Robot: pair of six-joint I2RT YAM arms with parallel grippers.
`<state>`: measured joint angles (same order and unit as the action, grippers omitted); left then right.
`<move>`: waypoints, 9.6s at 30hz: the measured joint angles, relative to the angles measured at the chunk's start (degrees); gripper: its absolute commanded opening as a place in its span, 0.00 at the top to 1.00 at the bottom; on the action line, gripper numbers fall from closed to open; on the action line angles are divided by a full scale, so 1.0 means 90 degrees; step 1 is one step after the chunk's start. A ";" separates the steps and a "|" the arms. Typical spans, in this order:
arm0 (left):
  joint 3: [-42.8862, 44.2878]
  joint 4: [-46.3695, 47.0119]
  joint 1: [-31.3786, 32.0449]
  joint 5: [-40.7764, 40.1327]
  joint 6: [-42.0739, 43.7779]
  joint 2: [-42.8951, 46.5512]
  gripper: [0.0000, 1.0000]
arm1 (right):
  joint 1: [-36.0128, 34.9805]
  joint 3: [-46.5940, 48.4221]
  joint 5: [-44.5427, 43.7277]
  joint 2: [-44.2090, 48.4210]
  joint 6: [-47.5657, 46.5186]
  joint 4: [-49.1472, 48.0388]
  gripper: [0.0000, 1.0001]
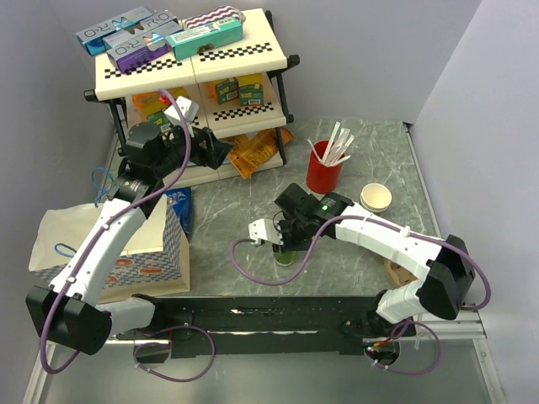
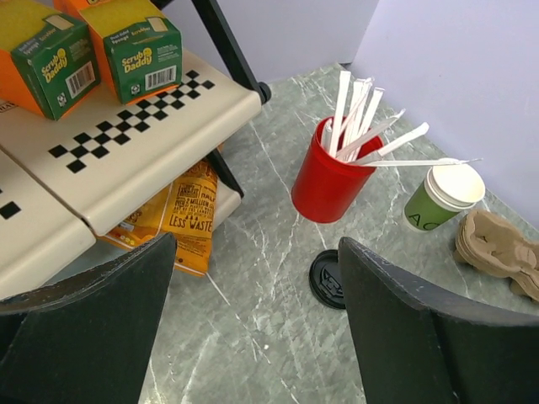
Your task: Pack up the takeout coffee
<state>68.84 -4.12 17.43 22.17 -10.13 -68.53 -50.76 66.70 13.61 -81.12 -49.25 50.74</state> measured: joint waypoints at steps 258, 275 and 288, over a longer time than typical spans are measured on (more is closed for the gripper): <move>0.0687 -0.1528 0.0129 0.0610 0.1367 -0.1501 0.14 | 0.2584 0.2276 0.1236 -0.3526 -0.2982 0.0656 0.69; 0.0687 -0.1528 0.0129 0.0610 0.1370 -0.1537 0.14 | 0.2543 0.2205 0.1222 -0.3526 -0.3014 0.0651 0.69; 0.0687 -0.1528 0.0129 0.0610 0.1370 -0.1540 0.14 | 0.2531 0.2205 0.1202 -0.3645 -0.3031 0.0661 0.80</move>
<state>75.02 -17.87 18.59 27.66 2.20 -82.39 -27.99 86.54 24.43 -113.93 -76.53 56.69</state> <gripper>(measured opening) 0.863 0.234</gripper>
